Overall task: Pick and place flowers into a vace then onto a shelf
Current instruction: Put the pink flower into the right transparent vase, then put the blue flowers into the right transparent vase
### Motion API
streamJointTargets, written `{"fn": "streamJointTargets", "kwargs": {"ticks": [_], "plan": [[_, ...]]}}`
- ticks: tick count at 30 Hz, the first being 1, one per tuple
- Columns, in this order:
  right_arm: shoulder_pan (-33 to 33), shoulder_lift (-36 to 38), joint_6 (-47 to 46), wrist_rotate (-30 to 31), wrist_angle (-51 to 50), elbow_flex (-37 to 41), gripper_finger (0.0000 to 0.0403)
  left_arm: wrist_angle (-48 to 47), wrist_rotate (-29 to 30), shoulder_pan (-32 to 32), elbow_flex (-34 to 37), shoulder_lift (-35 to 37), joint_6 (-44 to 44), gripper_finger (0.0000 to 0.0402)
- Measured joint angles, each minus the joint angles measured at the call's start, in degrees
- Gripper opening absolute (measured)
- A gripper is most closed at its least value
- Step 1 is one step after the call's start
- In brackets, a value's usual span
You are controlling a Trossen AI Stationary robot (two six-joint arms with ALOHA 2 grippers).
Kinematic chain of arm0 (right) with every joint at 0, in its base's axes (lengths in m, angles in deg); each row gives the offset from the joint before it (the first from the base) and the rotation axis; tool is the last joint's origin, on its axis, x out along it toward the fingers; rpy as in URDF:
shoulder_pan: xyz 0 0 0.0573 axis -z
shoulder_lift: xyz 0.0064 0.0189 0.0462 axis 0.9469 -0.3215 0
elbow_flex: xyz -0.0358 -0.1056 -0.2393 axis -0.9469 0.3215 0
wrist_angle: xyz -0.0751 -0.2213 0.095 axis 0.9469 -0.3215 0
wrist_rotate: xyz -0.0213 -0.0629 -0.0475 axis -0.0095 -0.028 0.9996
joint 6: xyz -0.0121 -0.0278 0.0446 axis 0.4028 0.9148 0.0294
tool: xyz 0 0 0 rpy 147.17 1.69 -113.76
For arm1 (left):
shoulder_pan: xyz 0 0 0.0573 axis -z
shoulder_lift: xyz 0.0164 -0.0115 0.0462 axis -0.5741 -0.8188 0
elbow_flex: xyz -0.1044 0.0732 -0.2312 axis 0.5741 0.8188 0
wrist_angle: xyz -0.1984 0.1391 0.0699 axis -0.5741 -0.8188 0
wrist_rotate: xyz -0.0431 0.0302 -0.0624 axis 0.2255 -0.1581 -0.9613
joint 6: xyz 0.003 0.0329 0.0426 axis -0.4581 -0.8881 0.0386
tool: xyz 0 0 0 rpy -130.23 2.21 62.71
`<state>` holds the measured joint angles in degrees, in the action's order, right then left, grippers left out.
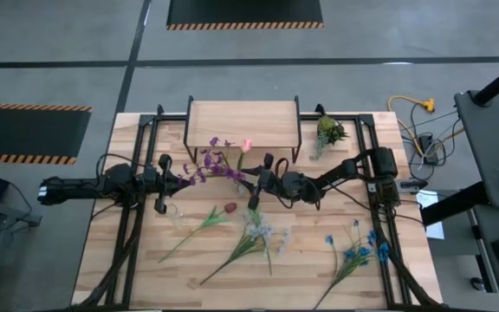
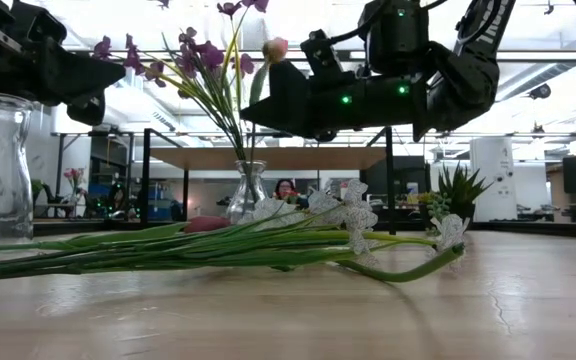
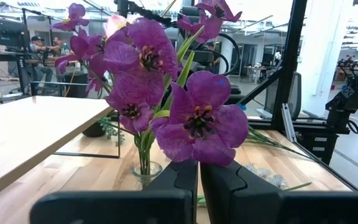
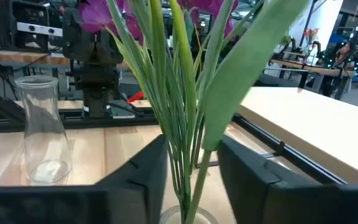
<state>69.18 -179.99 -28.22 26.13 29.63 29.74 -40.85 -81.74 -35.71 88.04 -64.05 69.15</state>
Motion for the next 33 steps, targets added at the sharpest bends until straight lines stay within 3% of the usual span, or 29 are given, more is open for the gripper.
{"fn": "streamJointTargets", "kwargs": {"ticks": [5,14,23,33], "plan": [[0.0,1.9,0.2,0.0,-3.0,0.0,0.0193,0.0,0.0,0.0,0.0,0.0,0.0,0.0000],[0.0,14.0,-6.4,0.5,-29.0,0.0,0.0245,0.0,0.0,0.0,0.0,0.0,0.0,0.0000],[-1.6,22.0,-13.7,0.4,-44.5,0.0,0.0256,0.0,0.0,0.0,0.0,0.0,0.0,0.0000],[-8.2,25.6,-16.0,0.4,-45.9,-0.1,0.0244,0.2,0.0,0.0,0.0,0.0,0.0,0.0000]]}}
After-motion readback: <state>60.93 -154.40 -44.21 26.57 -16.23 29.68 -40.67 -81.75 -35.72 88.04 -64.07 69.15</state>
